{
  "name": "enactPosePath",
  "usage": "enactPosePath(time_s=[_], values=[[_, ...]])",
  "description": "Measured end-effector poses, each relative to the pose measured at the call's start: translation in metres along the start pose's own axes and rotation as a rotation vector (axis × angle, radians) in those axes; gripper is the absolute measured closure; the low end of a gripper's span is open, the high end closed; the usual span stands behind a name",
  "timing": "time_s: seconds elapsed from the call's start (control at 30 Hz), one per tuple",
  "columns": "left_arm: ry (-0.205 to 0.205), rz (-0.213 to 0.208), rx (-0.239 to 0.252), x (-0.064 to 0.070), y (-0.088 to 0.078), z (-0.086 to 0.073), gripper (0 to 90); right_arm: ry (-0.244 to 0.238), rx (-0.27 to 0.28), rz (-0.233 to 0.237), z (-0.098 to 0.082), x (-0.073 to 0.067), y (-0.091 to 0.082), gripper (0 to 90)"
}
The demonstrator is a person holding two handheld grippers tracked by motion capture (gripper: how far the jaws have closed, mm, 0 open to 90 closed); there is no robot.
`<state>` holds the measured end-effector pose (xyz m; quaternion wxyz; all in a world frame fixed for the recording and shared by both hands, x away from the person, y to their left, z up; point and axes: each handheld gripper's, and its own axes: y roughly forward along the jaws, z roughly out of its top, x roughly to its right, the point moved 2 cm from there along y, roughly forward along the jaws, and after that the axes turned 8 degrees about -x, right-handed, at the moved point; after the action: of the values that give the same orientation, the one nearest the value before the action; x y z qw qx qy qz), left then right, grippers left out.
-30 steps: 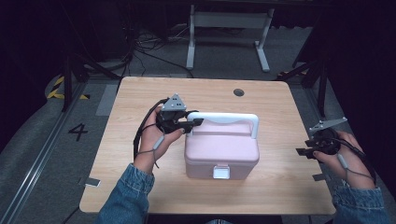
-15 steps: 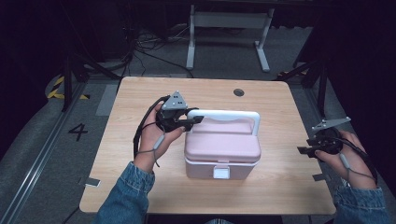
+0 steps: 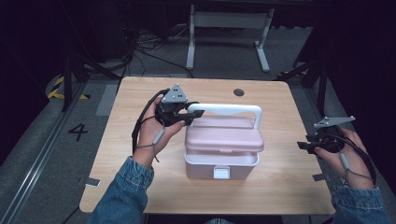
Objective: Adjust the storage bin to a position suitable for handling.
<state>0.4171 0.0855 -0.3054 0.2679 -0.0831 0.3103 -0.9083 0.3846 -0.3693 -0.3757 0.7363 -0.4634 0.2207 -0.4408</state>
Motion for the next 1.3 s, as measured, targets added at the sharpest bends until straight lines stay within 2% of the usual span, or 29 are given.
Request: enactPosePath(time_s=[0.23, 0.37, 0.53, 0.63, 0.73, 1.0, 1.07, 1.17, 1.3], values=[[-0.014, -0.004, -0.005, -0.004, -0.001, 0.004, 65.4, 0.01, 0.048, 0.01, 0.004, -0.003, -0.005, 56.1], [-0.021, -0.001, -0.012, -0.005, -0.001, 0.006, 65.5, 0.014, 0.104, 0.035, 0.006, -0.005, -0.009, 59.0], [-0.039, 0.001, -0.004, -0.01, -0.001, 0.007, 65.5, 0.02, 0.175, 0.128, 0.011, -0.013, -0.014, 60.5], [-0.049, 0.001, 0.001, -0.013, -0.001, 0.007, 65.5, 0.01, 0.215, 0.175, 0.013, -0.017, -0.017, 61.9], [-0.046, 0.009, -0.001, -0.014, 0.0, 0.008, 65.7, -0.006, 0.258, 0.243, 0.017, -0.023, -0.021, 65.0], [-0.059, 0.015, -0.002, -0.019, 0.001, 0.011, 65.6, -0.074, 0.331, 0.33, 0.024, -0.042, -0.029, 73.7], [-0.064, 0.018, 0.003, -0.021, 0.002, 0.012, 65.6, -0.124, 0.335, 0.341, 0.027, -0.052, -0.029, 77.3], [-0.065, 0.018, 0.002, -0.023, 0.003, 0.013, 65.6, -0.178, 0.348, 0.383, 0.033, -0.066, -0.025, 81.0], [-0.081, 0.016, 0.008, -0.025, 0.004, 0.013, 65.7, -0.214, 0.355, 0.407, 0.038, -0.078, -0.021, 84.1]])
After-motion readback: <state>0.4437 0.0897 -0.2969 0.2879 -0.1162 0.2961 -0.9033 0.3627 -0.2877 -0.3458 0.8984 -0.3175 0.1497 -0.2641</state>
